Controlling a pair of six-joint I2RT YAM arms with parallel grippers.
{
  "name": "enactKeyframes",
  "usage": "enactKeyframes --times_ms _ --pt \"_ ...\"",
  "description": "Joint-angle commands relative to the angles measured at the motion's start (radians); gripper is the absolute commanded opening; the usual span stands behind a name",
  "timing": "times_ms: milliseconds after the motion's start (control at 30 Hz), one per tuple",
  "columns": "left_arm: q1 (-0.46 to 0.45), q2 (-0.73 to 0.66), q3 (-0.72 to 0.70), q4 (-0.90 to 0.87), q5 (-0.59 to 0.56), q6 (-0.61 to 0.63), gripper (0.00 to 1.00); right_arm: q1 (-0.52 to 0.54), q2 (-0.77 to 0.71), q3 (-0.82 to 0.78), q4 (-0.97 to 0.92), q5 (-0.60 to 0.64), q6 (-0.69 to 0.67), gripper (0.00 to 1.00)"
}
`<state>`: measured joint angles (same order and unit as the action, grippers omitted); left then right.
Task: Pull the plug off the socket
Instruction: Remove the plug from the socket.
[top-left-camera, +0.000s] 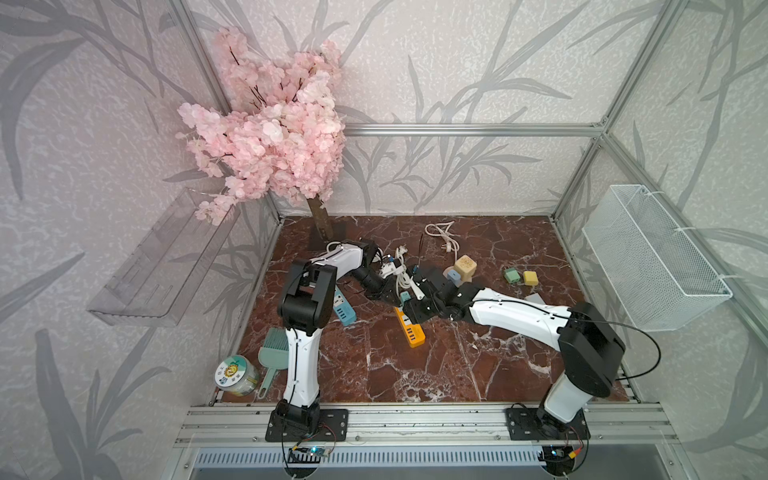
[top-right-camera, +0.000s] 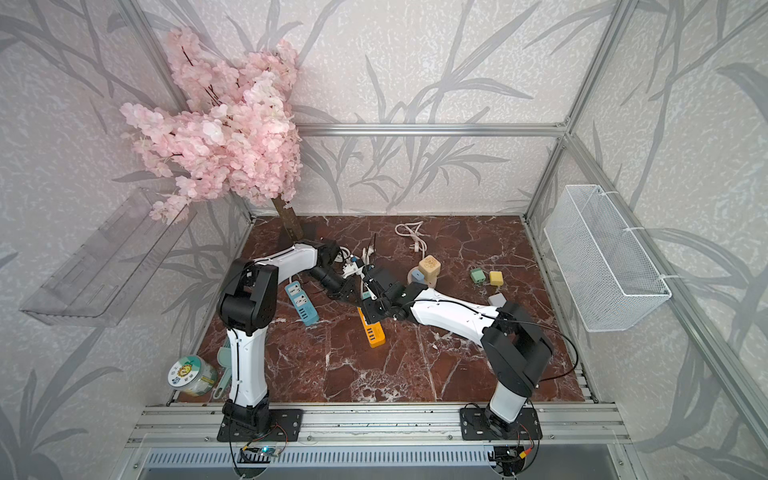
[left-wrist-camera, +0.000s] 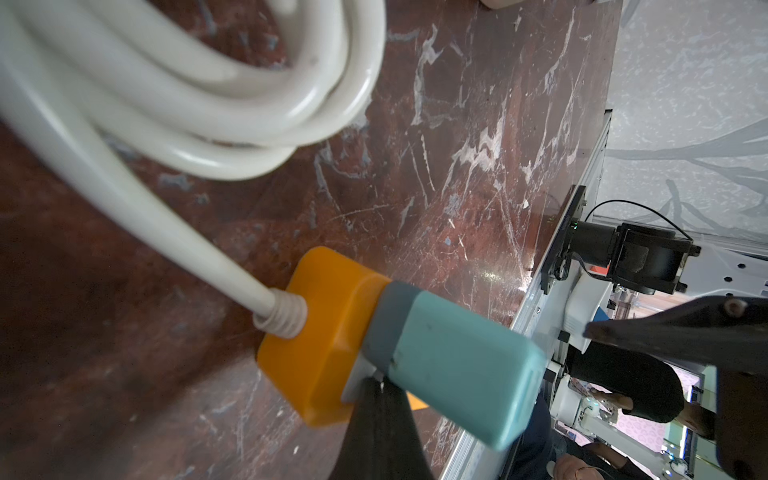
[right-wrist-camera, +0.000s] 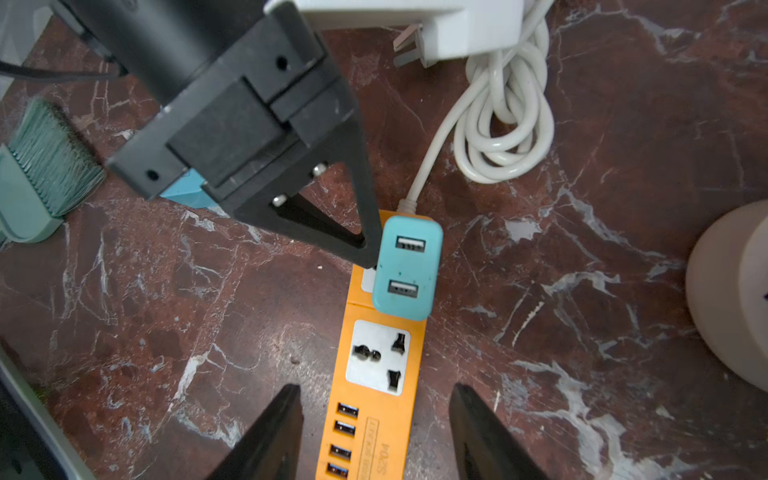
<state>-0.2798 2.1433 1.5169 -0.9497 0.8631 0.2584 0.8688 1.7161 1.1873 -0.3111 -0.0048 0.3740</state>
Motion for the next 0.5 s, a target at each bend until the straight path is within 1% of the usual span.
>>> enactKeyframes --times_ms 0,100,267,467 --pt "0.005 0.047 -0.001 0.018 -0.091 0.005 0.00 -0.002 0.038 0.067 -0.014 0.030 -0.002 0.59" --pt "0.005 0.047 -0.001 0.018 -0.090 0.005 0.00 -0.002 0.074 0.107 -0.037 0.031 -0.010 0.59" --pt "0.005 0.046 -0.001 0.020 -0.091 0.005 0.00 -0.002 0.114 0.148 -0.074 0.092 -0.006 0.57" --pt "0.005 0.046 -0.003 0.020 -0.091 0.005 0.00 -0.002 0.174 0.202 -0.124 0.101 -0.014 0.54"
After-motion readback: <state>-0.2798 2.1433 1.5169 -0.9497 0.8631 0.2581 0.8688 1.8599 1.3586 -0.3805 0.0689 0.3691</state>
